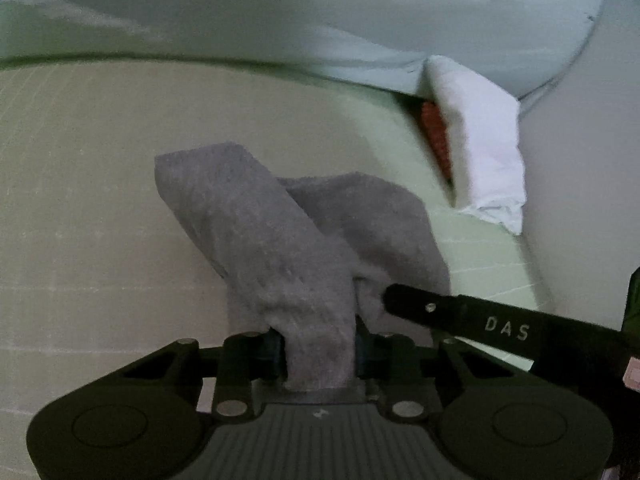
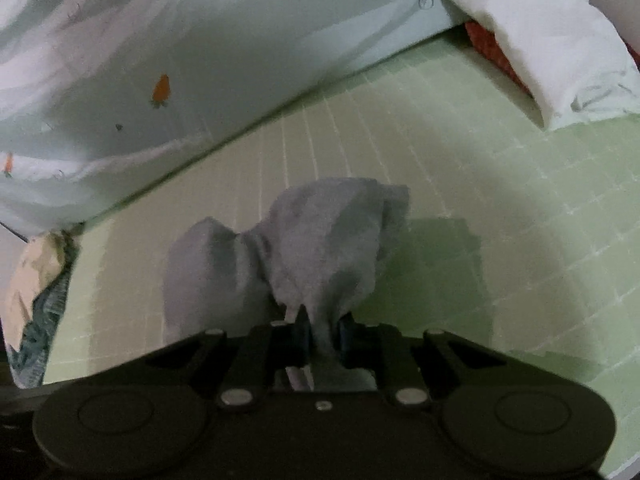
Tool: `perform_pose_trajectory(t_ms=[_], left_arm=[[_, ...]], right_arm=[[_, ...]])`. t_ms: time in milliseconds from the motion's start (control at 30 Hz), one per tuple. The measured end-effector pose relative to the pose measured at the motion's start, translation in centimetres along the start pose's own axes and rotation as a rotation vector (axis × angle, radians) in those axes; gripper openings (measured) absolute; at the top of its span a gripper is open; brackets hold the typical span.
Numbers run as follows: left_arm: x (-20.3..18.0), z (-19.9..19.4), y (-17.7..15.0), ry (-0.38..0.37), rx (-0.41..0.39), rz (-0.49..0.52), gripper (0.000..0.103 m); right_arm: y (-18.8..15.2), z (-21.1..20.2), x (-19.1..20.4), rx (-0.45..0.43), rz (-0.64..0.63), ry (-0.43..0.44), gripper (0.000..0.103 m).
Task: Fold clothes
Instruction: 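Carry the folded bundle with both grippers and place it on the white towel stack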
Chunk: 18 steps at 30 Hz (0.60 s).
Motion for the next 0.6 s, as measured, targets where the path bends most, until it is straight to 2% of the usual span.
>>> perform_pose_trajectory(t_ms=[133,300,467,600], left_arm=[[-4.2,1.0,1.6,-0.013,-0.039,0.019,0.032],[-10.5,4.0,6.1,-0.058,-0.095,0.104,0.032],[-18.0,8.1,10.9,-0.124,-0.143,0.173,0.032],[-23.9,11.5,16.1,-0.188,-0.206,0.209,0.032]], right_arm=[[2.9,-1.7,-2.9,-0.04,0.005,0.028,0.013],[8.0,-4.1,-7.6,-0.139,-0.004,0.037,0.013],[15.5,-6.4,-13.5,-0.258,-0.028,-0.006,0.013],[22.3,-7.9,-17.4,-0.362,-0.081,-0.045,0.013]])
Point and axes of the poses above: each gripper's, at about its wrist camera, not at the fingertips, and z roughly the way its jaws point, x to its left, y to its top, the point moved 9 cm from there along z, roughly the way its jaws point, and after that the axes turned 4 degrees about -x, right-handed, at the moved point
